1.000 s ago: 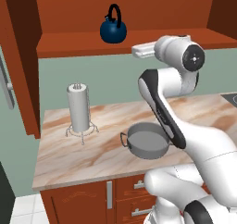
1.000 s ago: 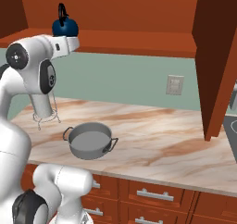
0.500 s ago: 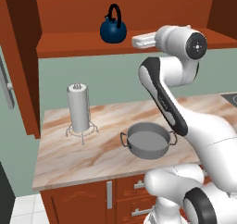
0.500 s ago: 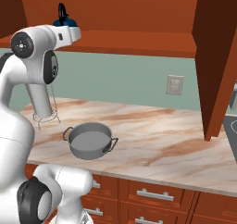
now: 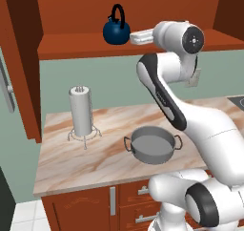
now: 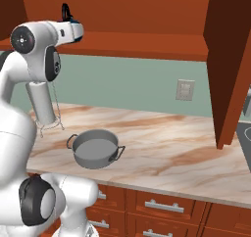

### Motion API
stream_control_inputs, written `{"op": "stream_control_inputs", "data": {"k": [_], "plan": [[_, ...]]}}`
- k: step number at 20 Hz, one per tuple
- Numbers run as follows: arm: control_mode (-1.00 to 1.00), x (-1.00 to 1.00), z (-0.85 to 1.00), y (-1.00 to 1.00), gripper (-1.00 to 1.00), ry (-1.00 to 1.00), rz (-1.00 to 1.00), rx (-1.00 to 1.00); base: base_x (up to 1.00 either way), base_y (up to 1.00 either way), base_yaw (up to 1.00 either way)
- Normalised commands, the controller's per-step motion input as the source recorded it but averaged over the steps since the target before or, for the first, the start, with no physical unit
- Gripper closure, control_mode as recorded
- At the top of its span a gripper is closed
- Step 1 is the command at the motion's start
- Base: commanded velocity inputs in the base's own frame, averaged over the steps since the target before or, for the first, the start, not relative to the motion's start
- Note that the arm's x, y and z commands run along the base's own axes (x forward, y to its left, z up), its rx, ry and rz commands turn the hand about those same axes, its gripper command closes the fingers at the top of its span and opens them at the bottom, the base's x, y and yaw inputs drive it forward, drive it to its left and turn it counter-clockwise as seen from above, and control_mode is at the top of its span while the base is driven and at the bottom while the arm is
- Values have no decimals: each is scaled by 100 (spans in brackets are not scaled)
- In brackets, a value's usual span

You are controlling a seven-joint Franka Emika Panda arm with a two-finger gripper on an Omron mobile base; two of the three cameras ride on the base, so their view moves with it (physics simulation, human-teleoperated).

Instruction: Pick the kettle from the cabinet and place it on a stove burner. Then pick the pot from the counter and place it on another stove burner. Finally, turn both burners on.

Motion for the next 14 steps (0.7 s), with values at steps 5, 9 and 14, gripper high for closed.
{"op": "stream_control_inputs", "data": {"k": [5, 9, 14], "plan": [[-100, 21, 15, 17, -100, 0, 0, 0, 0, 0, 0], [-100, 26, 14, 16, -100, 0, 0, 0, 0, 0, 0], [-100, 27, 5, 18, -100, 0, 0, 0, 0, 0, 0]]}}
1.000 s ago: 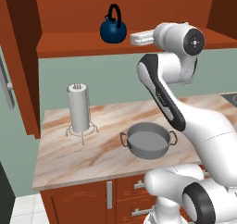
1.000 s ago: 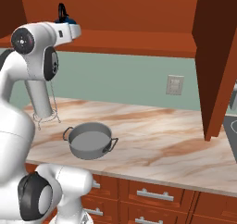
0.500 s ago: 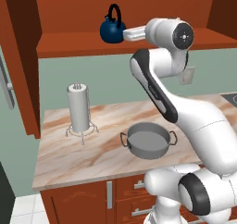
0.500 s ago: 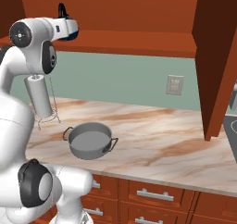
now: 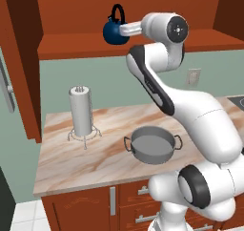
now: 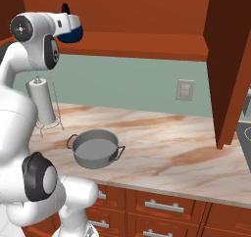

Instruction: Pick the kettle from the cabinet and place it on a stove burner. Then pick the pot from the counter and place it on another stove burner. Finally, turn both burners on.

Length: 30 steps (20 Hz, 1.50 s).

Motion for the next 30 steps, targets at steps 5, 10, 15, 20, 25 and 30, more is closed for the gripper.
{"op": "stream_control_inputs", "data": {"k": [5, 10, 15, 20, 25, 30], "plan": [[-100, 26, 0, 15, -100, 0, 0, 0, 0, 0, 0], [-100, 24, 8, 4, -100, 0, 0, 0, 0, 0, 0], [-100, 21, 8, 4, -100, 0, 0, 0, 0, 0, 0], [-100, 24, 0, 13, -100, 0, 0, 0, 0, 0, 0], [-100, 15, 0, 8, -100, 0, 0, 0, 0, 0, 0], [-100, 8, 0, 0, -100, 0, 0, 0, 0, 0, 0]]}}
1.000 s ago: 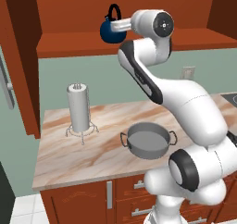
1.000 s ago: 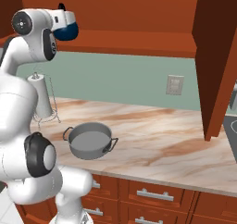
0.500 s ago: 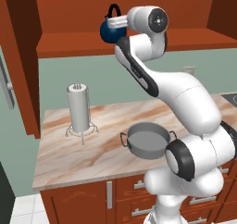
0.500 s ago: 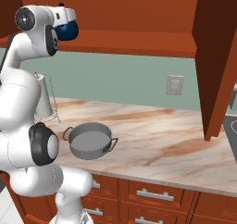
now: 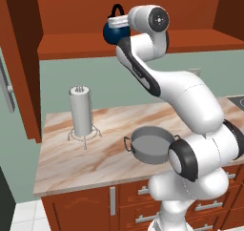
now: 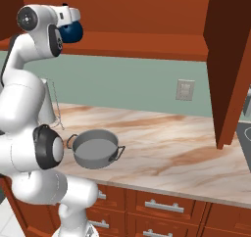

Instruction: Pick the kettle from the cabinet and place it on a stove burner. Then pick the pot from the counter and place it on another stove burner. Finally, turn both burners on.

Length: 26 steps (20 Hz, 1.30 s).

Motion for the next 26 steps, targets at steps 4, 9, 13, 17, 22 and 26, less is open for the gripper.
{"op": "stream_control_inputs", "data": {"k": [4, 9, 13, 17, 22, 26], "plan": [[-100, 11, 0, 2, -100, 0, 0, 0, 0, 0, 0], [-100, 18, 0, 9, -100, 0, 0, 0, 0, 0, 0], [-100, 18, 0, 12, -100, 0, 0, 0, 0, 0, 0], [-100, 17, 0, 3, -100, 0, 0, 0, 0, 0, 0], [-100, 17, 0, 0, -100, 0, 2, 0, 0, 0, 0], [-100, 15, 0, 0, -100, 0, 2, 0, 0, 0, 0]]}}
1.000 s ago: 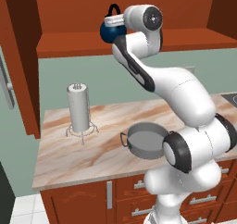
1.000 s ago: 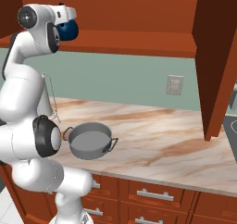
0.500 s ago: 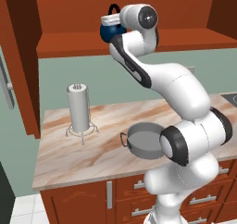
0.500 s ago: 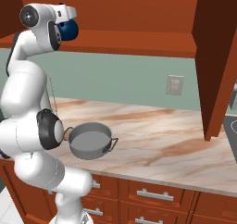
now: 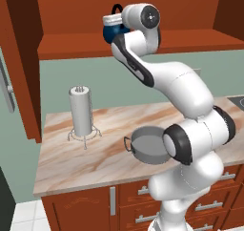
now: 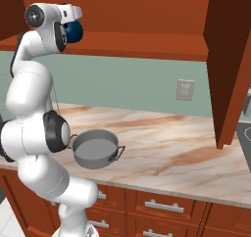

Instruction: Pick the kettle from the cabinet and place it on a stove burner. Then pick the pot from the counter and place it on another stove burner. Finally, turn both burners on.

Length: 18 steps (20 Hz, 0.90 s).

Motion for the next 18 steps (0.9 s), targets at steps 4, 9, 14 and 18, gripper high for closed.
{"op": "stream_control_inputs", "data": {"k": [4, 9, 14, 18], "plan": [[-100, 16, 0, 0, -100, 0, 3, 0, 0, 0, 0], [-100, 19, 0, 0, 100, 0, 3, 0, 0, 0, 0], [-100, 6, -10, 0, 100, 1, 1, 0, 0, 0, 0], [-100, 0, -9, 0, 100, 0, 0, 0, 0, 0, 0]]}}
